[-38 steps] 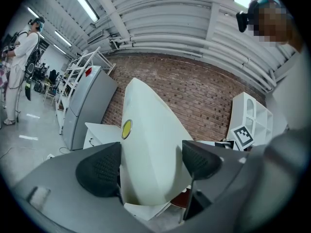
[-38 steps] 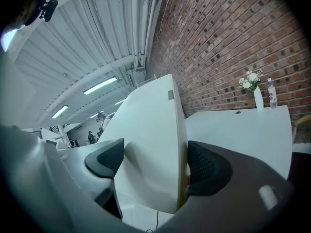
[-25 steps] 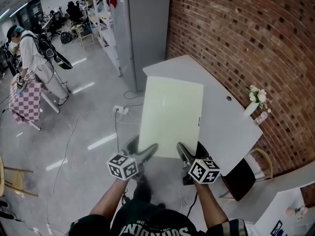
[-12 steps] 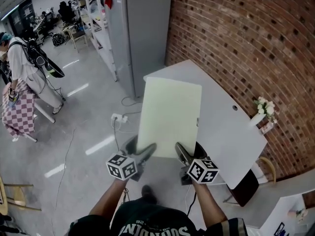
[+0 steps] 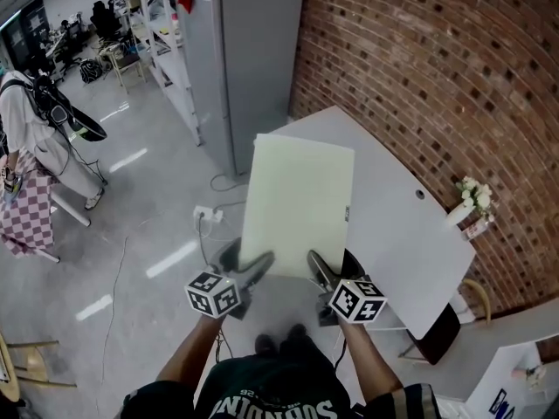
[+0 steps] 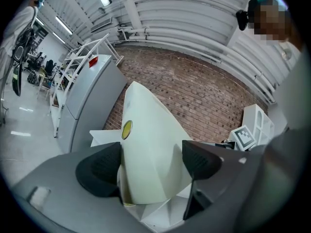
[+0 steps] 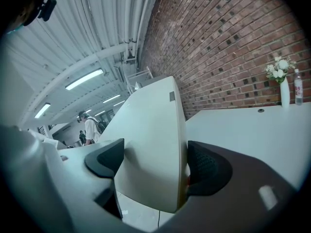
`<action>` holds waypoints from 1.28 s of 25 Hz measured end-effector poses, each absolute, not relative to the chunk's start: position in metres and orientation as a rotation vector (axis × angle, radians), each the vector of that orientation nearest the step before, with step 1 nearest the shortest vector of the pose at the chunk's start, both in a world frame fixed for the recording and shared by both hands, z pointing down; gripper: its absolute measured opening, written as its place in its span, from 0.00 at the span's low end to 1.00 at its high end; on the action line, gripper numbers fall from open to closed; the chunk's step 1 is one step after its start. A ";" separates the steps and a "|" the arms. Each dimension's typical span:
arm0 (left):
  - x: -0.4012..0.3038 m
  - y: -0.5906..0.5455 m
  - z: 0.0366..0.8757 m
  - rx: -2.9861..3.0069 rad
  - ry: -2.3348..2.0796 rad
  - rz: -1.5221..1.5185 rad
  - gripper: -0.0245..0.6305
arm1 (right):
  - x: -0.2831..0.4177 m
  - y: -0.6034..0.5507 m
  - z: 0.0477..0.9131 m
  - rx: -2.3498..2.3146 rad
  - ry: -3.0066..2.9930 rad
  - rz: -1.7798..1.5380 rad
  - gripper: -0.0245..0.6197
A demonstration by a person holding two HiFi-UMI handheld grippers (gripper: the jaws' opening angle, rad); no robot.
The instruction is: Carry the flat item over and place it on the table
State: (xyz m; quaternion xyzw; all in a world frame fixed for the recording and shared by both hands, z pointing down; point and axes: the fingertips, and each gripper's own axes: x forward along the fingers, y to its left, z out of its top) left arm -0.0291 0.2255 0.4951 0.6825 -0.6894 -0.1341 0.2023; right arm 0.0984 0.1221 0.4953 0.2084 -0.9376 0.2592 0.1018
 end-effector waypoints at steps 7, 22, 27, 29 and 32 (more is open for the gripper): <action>-0.049 0.204 0.500 1.910 -1.918 -0.380 0.64 | 0.081 0.102 0.502 0.634 -2.760 0.787 0.66; -0.104 0.075 0.516 1.968 -1.838 -0.285 0.64 | 0.032 -0.015 0.523 0.734 -2.753 0.830 0.66; -0.126 0.016 0.517 1.980 -1.806 -0.257 0.64 | 0.012 -0.070 0.524 0.761 -2.742 0.854 0.66; -0.133 -0.008 0.517 1.988 -1.795 -0.246 0.64 | 0.006 -0.093 0.525 0.772 -2.738 0.860 0.66; -0.143 -0.042 0.519 1.997 -1.775 -0.225 0.64 | -0.002 -0.123 0.528 0.795 -2.729 0.881 0.66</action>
